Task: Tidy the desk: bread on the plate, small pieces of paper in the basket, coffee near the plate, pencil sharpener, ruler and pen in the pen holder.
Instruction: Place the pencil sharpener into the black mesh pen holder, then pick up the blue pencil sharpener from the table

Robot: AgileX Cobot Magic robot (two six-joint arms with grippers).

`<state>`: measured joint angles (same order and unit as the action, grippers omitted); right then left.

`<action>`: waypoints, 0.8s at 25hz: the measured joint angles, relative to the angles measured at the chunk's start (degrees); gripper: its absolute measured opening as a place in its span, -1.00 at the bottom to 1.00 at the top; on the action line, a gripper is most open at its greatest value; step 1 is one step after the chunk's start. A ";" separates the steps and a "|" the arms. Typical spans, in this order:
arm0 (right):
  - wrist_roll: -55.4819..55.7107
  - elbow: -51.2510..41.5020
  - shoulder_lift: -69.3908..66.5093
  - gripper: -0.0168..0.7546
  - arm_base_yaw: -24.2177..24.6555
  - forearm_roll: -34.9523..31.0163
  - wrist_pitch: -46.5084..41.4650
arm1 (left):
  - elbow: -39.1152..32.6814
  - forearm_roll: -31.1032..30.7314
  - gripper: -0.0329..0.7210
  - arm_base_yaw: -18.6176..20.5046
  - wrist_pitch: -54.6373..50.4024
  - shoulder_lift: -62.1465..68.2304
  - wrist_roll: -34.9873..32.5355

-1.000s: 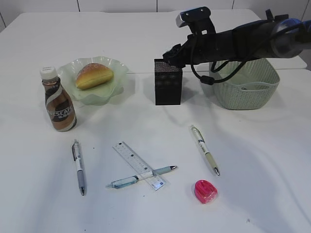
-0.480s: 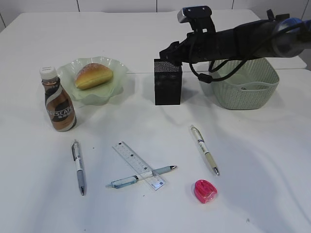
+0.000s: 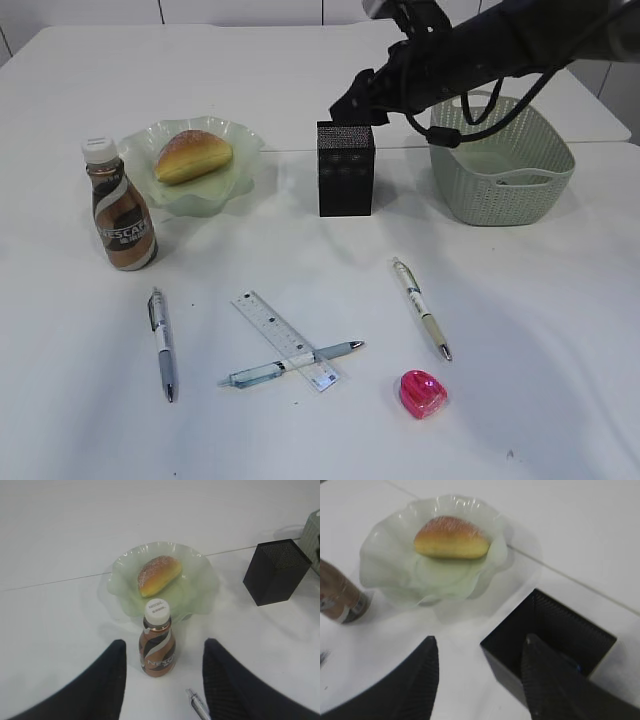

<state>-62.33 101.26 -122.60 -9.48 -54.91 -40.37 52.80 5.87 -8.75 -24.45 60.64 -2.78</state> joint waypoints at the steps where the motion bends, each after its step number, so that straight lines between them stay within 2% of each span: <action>1: 4.02 0.00 0.60 0.14 -0.01 4.97 -2.42 | 0.00 0.00 0.01 0.00 0.00 0.00 0.00; 8: 22.00 0.00 3.57 0.14 0.10 23.38 -16.91 | 0.00 0.00 0.01 0.00 0.00 0.00 0.00; 9: 22.00 0.00 3.57 0.14 0.10 23.38 -16.91 | 0.00 0.00 0.01 0.00 0.00 0.00 0.00; 10: 25.93 0.00 4.05 0.14 0.10 27.44 -22.35 | 0.00 0.00 0.01 0.00 0.00 0.00 0.00; 13: 31.95 0.00 4.30 0.14 0.10 32.72 -28.17 | 0.00 0.08 0.01 0.00 0.00 0.00 0.00; 14: 33.84 0.00 4.30 0.14 0.10 34.57 -28.71 | 0.00 0.08 0.01 0.00 0.00 0.00 0.00; 17: 34.17 0.00 4.30 0.14 0.10 34.57 -28.85 | 0.00 0.08 0.01 0.00 0.00 0.00 0.00; 18: 42.00 0.00 4.52 0.14 0.10 38.23 -29.34 | 0.00 0.08 0.01 0.00 0.00 0.00 0.00; 20: 45.03 0.00 4.79 0.14 0.10 38.83 -29.39 | 0.00 0.08 0.01 0.00 -0.21 0.00 0.00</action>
<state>-17.30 101.26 -117.81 -9.38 -16.07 -69.76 52.80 5.95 -8.75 -24.66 60.64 -2.78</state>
